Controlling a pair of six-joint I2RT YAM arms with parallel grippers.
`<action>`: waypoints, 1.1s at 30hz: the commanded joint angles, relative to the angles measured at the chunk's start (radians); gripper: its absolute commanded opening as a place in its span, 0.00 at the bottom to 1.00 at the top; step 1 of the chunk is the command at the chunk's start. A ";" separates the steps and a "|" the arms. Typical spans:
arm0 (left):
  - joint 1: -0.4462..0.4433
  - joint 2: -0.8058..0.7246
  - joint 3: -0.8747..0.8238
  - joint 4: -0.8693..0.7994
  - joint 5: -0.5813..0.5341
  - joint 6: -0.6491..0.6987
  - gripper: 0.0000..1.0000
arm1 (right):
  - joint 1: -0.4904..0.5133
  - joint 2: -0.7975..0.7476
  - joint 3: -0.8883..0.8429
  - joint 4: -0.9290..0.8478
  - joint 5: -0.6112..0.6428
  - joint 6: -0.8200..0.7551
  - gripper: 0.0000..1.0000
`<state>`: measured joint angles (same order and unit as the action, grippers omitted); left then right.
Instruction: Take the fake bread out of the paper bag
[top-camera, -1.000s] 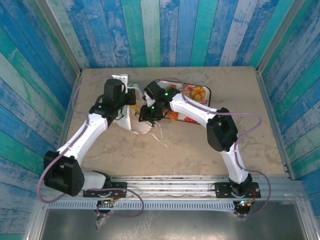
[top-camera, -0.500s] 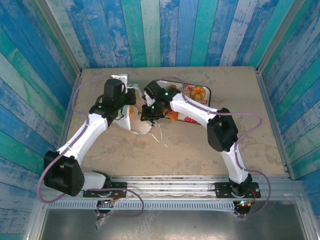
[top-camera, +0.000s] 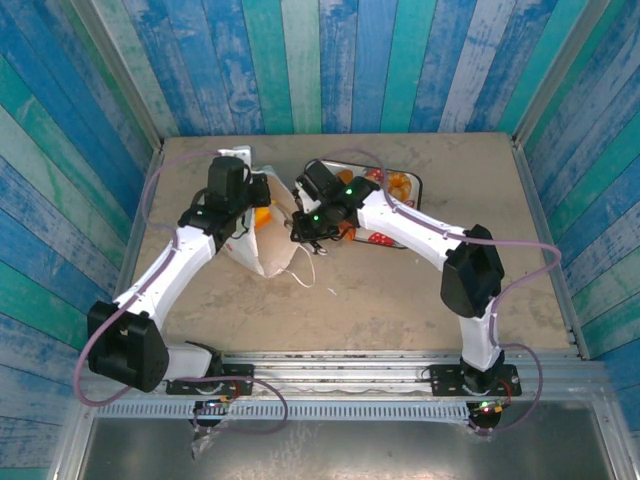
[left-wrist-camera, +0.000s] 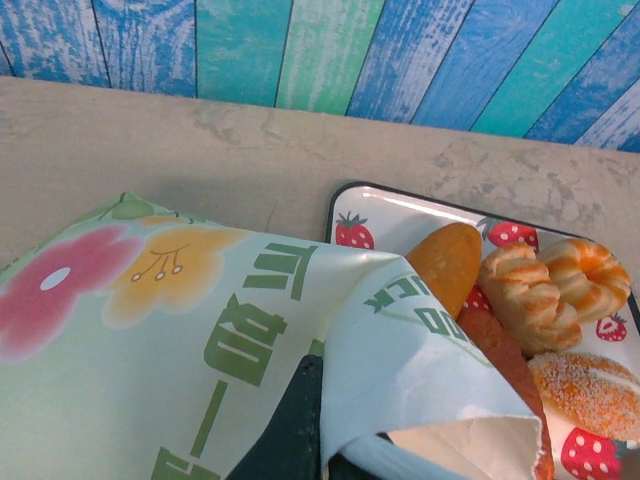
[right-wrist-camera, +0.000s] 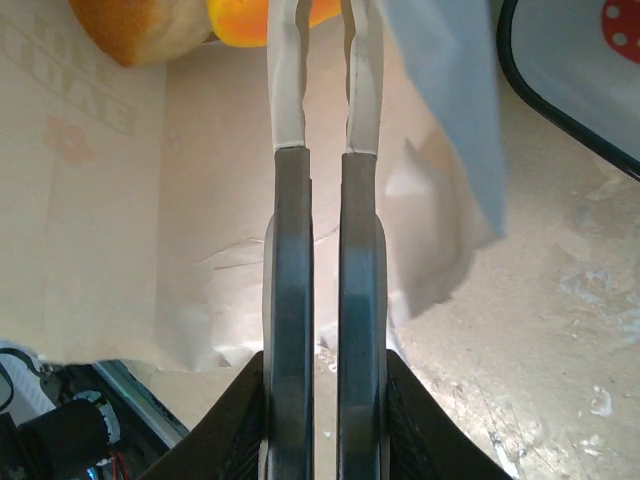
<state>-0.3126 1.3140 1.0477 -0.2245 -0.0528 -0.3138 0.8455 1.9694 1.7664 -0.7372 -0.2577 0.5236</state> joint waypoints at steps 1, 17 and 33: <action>-0.003 0.042 0.045 0.013 -0.027 -0.028 0.05 | 0.019 -0.063 -0.014 -0.021 0.059 -0.036 0.01; -0.002 0.108 0.145 -0.060 -0.131 -0.027 0.06 | 0.031 -0.305 -0.134 -0.108 0.095 -0.114 0.01; 0.026 0.113 0.169 -0.090 -0.174 -0.025 0.06 | -0.022 -0.605 -0.294 -0.144 0.246 -0.081 0.01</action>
<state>-0.2932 1.4055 1.1919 -0.3004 -0.2031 -0.3347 0.8463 1.4178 1.4849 -0.8875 -0.0666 0.4294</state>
